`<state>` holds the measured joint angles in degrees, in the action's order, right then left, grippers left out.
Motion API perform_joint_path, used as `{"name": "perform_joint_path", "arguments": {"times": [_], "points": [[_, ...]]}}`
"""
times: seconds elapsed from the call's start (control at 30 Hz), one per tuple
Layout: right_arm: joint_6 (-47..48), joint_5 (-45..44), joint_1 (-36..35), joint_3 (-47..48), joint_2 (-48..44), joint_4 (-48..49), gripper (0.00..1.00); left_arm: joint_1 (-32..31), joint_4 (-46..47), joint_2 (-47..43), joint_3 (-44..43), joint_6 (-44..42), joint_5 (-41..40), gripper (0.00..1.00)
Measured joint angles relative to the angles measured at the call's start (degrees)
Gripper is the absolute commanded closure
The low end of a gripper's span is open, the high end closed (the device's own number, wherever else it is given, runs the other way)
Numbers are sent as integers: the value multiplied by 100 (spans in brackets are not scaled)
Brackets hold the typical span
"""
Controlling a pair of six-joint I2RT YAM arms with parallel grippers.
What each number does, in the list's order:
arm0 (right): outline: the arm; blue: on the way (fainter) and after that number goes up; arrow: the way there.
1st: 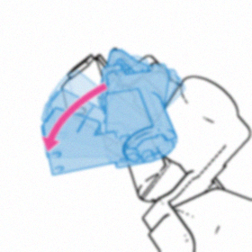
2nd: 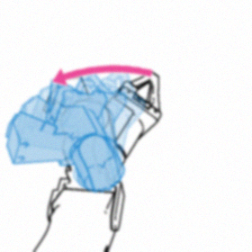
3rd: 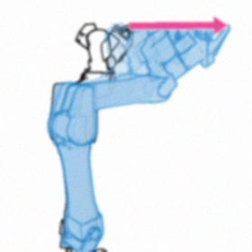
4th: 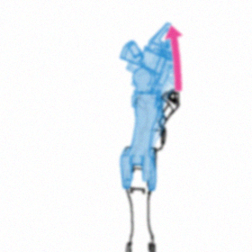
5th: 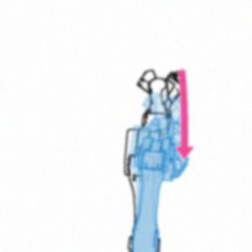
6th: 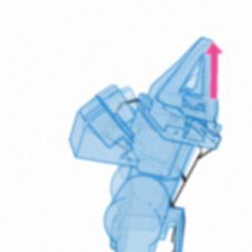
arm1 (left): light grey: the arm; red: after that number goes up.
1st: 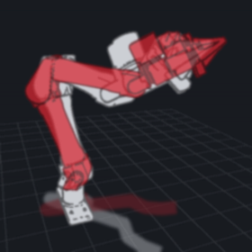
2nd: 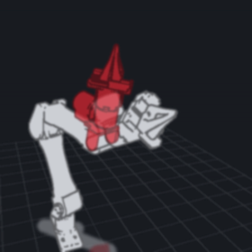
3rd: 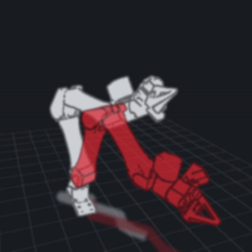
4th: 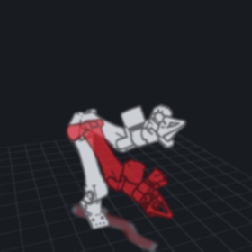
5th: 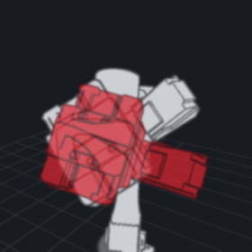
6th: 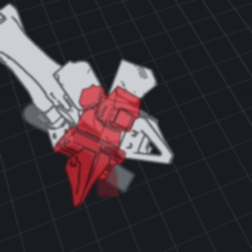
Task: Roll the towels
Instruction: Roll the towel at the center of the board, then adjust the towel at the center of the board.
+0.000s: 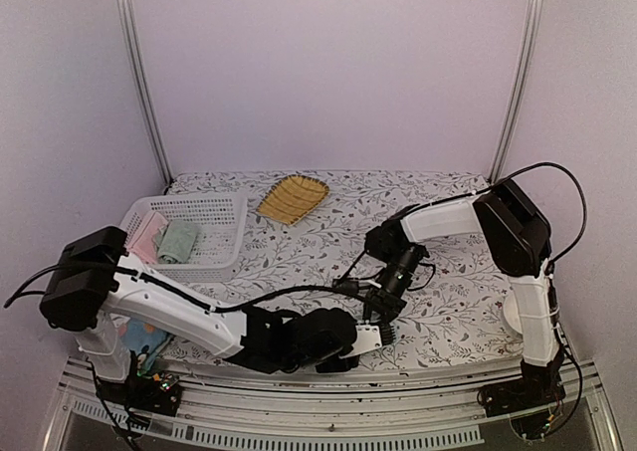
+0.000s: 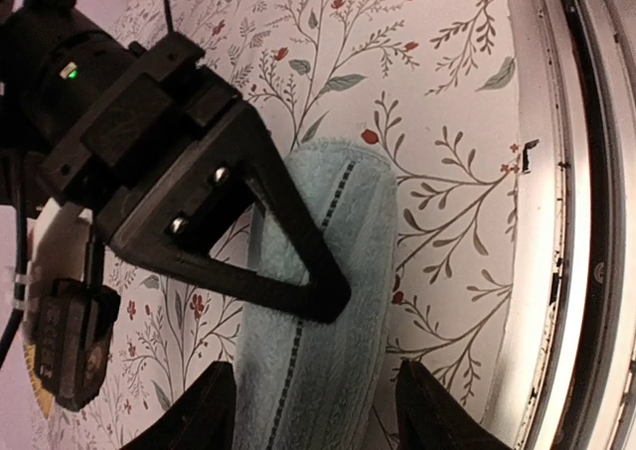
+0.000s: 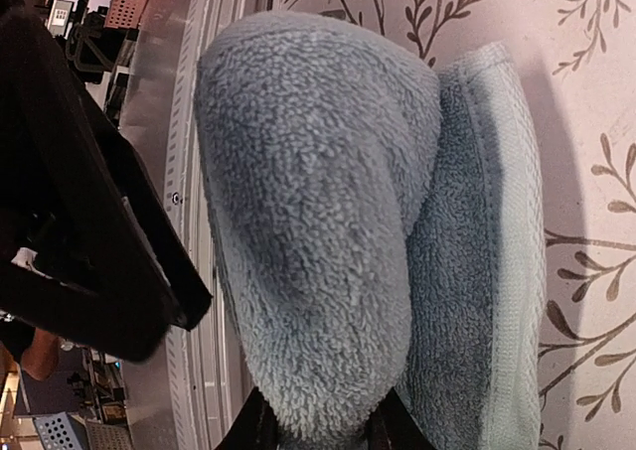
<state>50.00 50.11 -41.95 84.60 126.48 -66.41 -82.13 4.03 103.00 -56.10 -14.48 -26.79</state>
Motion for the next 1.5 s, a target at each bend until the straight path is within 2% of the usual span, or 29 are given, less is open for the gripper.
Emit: {"name": "perform_joint_path", "arguments": {"times": [0.23, 0.77, 0.83, 0.93, 1.1, 1.17, 1.27, 1.5], "points": [[7, 216, 76, 142, 214, -306, 88, 22, -693, 826, -824, -341, 79, 43], [232, 916, 332, 472, 817, -1016, 87, 26, -682, 1414, -1147, -789, -839, 45], [234, 988, 352, 474, 852, -1043, 86, 28, -621, 1462, -1147, -855, -922, 48], [232, 1086, 385, 474, 905, -1084, 82, 26, -544, 1530, -1169, -966, -1071, 53], [247, 1204, 417, 479, 929, -1130, 55, 26, -511, 1580, -1200, -1073, -1163, 61], [219, 1204, 437, 481, 868, -1143, 49, 31, -514, 1580, -1200, -1073, -1150, 65], [216, 977, 551, 503, 619, -1115, 44, 74, -476, 1580, -1200, -1038, -1117, 69], [-4, 632, 1209, 931, -289, -1119, 42, 273, -520, 1508, -1189, -870, -892, 76]]}}
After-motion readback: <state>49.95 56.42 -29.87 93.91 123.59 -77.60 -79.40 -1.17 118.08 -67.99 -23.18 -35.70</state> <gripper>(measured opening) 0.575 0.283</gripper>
